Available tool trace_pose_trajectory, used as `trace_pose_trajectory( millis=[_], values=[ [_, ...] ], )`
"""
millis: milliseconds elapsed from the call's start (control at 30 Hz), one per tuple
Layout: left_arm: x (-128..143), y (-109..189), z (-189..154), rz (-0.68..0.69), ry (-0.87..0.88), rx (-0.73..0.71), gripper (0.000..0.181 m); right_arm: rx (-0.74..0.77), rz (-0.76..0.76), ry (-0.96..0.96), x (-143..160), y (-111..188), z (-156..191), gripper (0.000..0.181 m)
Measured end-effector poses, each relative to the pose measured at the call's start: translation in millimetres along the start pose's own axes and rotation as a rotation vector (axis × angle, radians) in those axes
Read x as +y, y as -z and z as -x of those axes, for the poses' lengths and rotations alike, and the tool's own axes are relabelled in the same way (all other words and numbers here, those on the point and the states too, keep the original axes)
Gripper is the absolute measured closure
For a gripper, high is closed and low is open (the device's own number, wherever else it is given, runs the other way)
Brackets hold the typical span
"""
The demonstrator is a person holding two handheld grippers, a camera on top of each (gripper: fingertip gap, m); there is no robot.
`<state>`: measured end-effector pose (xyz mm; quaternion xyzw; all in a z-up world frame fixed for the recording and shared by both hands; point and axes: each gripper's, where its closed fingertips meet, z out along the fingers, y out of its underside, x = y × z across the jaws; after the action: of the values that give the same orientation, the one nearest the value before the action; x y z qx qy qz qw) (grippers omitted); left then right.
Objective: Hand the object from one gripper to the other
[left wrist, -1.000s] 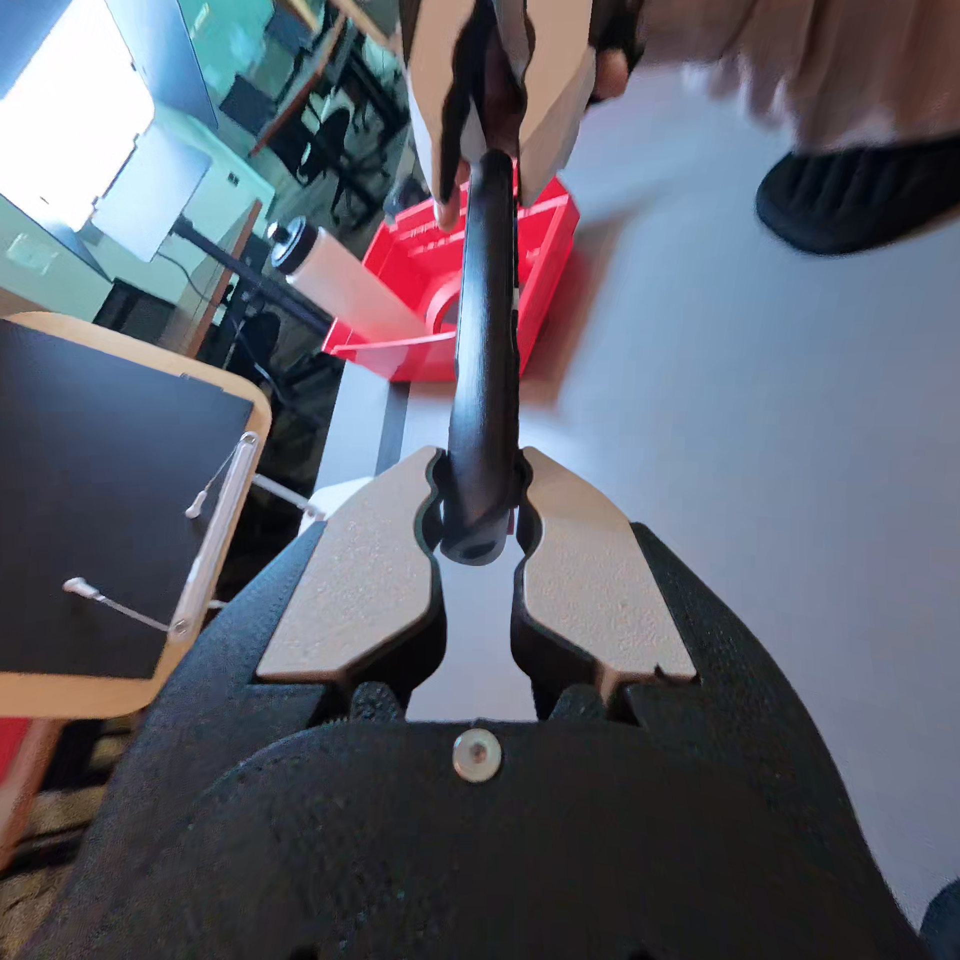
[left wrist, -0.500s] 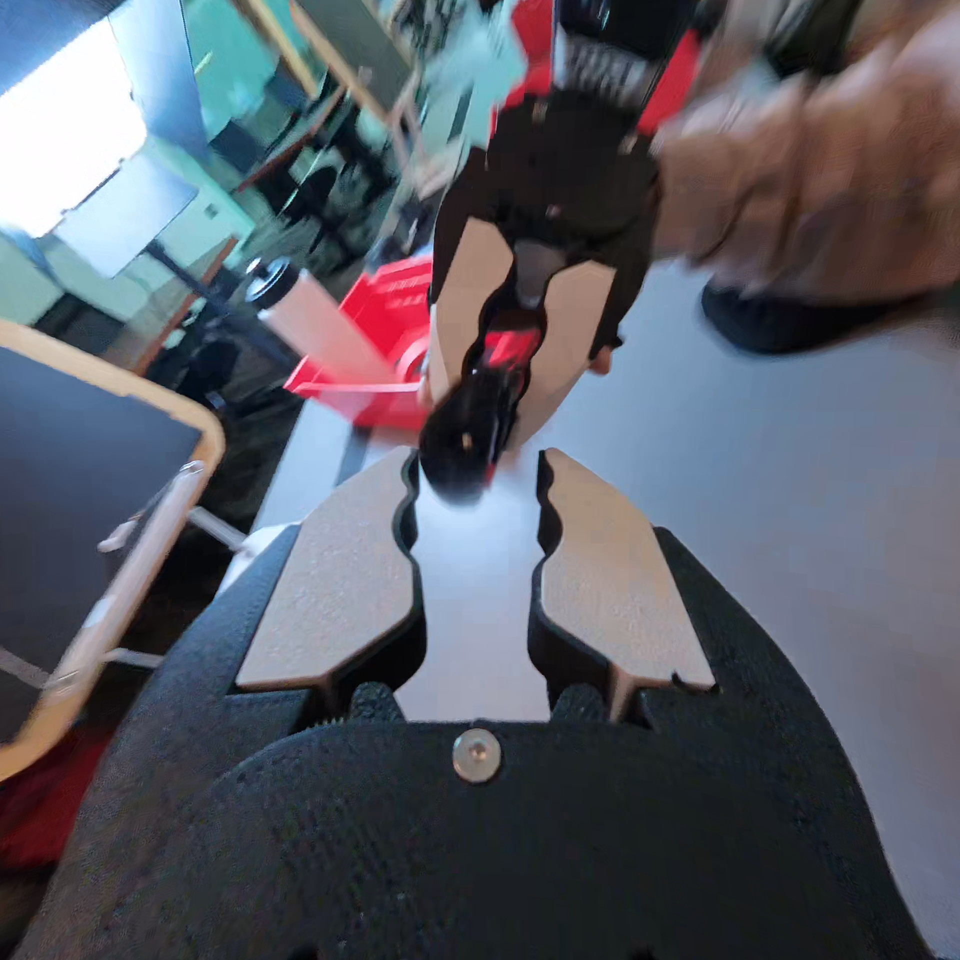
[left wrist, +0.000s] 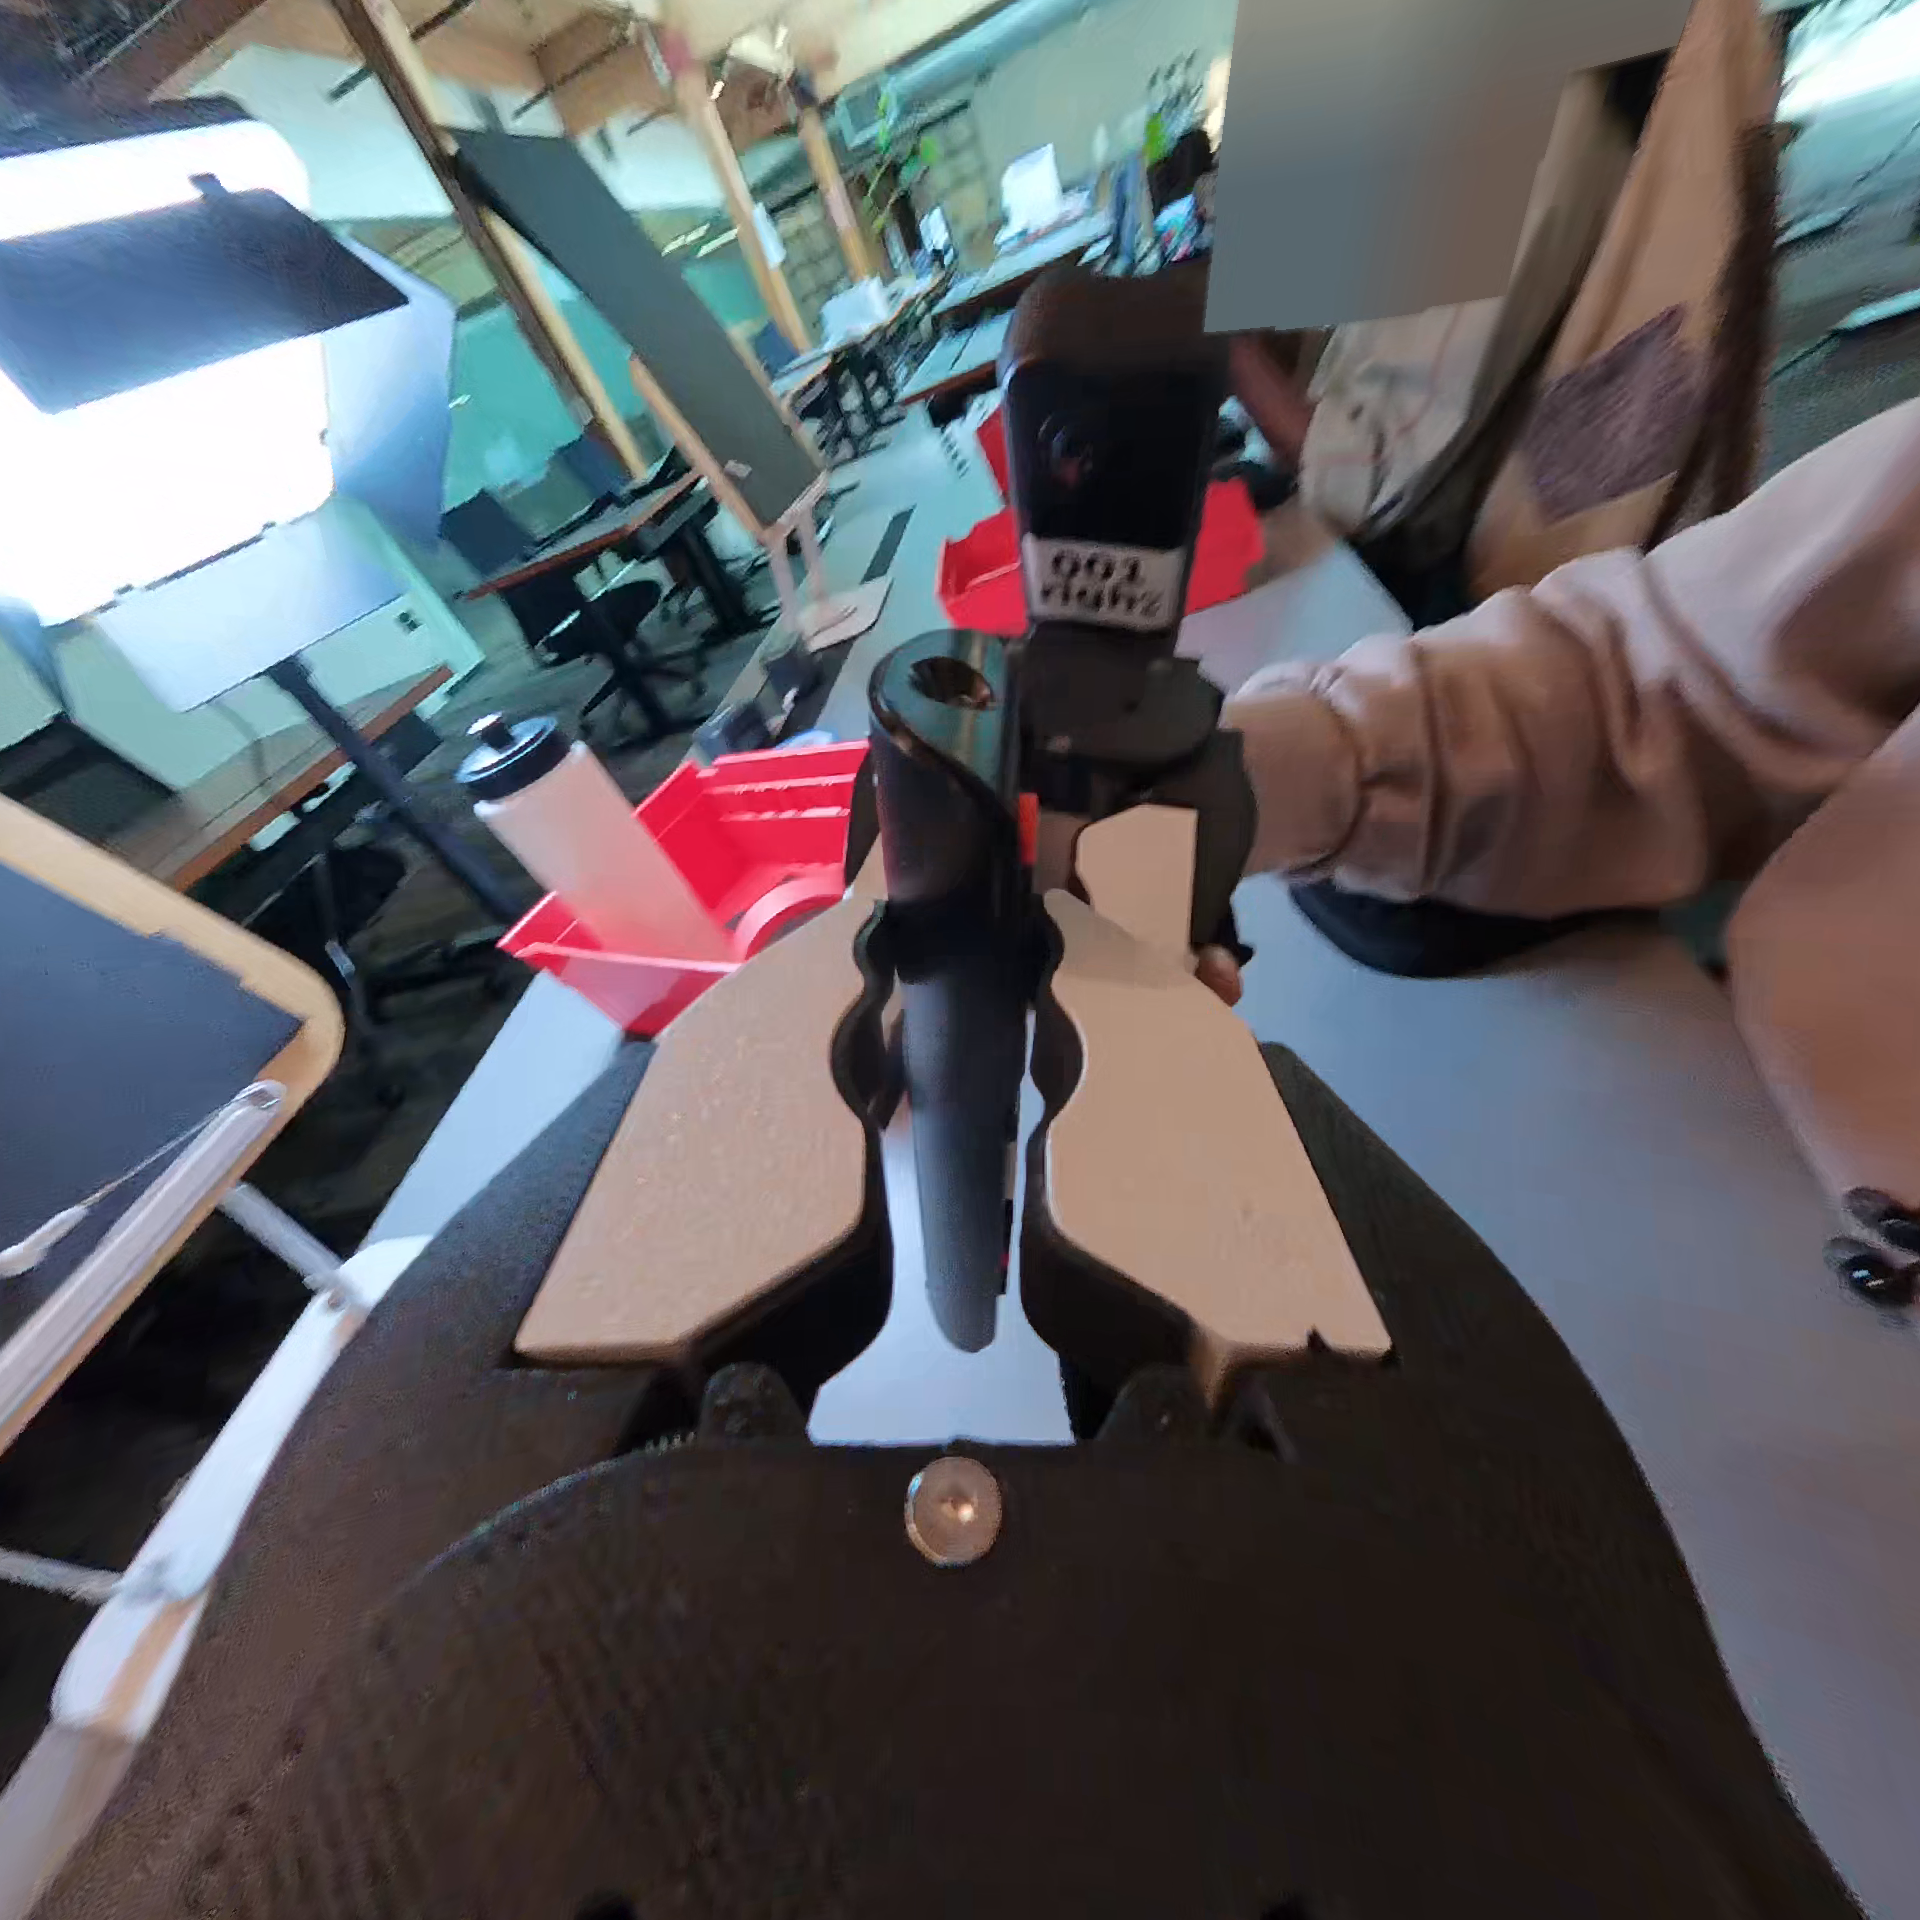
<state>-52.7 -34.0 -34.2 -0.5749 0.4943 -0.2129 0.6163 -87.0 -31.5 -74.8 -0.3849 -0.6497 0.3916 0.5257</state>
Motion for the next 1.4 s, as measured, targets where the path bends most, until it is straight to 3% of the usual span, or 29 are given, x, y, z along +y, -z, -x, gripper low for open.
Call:
trace_pose_trajectory(
  millis=[100,200,267,333,433,533,633,700,833,967,1133,1167,1233,1367,1400],
  values=[
    [29.2,5.2,15.8,0.227,-0.116,-0.103,0.157,0.021,0.092,0.08,-1.6,17.2,-6.3,0.139],
    [60.4,3.2,12.8,0.41,-0.179,-0.085,0.157,0.053,0.112,0.137,-18.0,29.5,-6.5,0.139],
    [71.6,-6.8,1.5,0.463,-0.191,-0.036,0.157,0.052,0.192,0.184,-10.8,25.4,-0.4,0.141],
    [77.9,-16.0,-7.4,0.496,-0.219,-0.01,0.157,0.057,0.346,0.313,15.1,18.2,3.3,0.153],
    [90.1,-16.7,-5.8,0.558,-0.277,-0.026,0.157,0.053,0.383,0.361,24.3,12.8,4.4,0.156],
    [70.0,-12.3,5.4,0.421,-0.265,-0.081,0.156,0.091,0.27,0.307,5.6,21.5,-7.5,0.158],
    [55.3,0.8,21.6,0.281,-0.094,-0.102,0.119,0.133,0.042,0.209,-31.8,47.4,-23.8,0.158],
    [49.5,9.2,31.7,0.137,0.034,-0.078,0.111,0.137,-0.163,0.105,-63.2,68.3,-31.5,0.158],
    [40.2,14.1,35.2,-0.165,0.312,0.062,0.113,0.102,-0.554,-0.043,-113.9,106.7,-34.1,0.159],
    [53.3,-18.9,6.5,-0.192,0.408,0.201,0.113,0.014,-0.733,-0.156,-130.5,122.6,-30.6,0.159],
    [31.6,-49.0,-28.8,-0.35,0.44,0.301,0.118,-0.075,-0.809,-0.238,-133.0,114.5,-20.5,0.159],
    [20.1,-44.1,-25.7,-0.408,0.429,0.28,0.124,-0.081,-0.8,-0.242,-130.8,110.3,-19.1,0.159],
    [3.3,-24.9,-14.5,-0.492,0.39,0.246,0.155,-0.087,-0.827,-0.277,-131.1,112.3,-22.5,0.159],
    [-17.9,11.1,-2.3,-0.517,0.276,0.207,0.169,-0.066,-0.702,-0.259,-109.4,110.2,-36.4,0.159],
    [-26.7,22.5,6.3,-0.571,0.278,0.169,0.181,-0.076,-0.649,-0.255,-99.0,106.5,-37.7,0.159]
  ],
)
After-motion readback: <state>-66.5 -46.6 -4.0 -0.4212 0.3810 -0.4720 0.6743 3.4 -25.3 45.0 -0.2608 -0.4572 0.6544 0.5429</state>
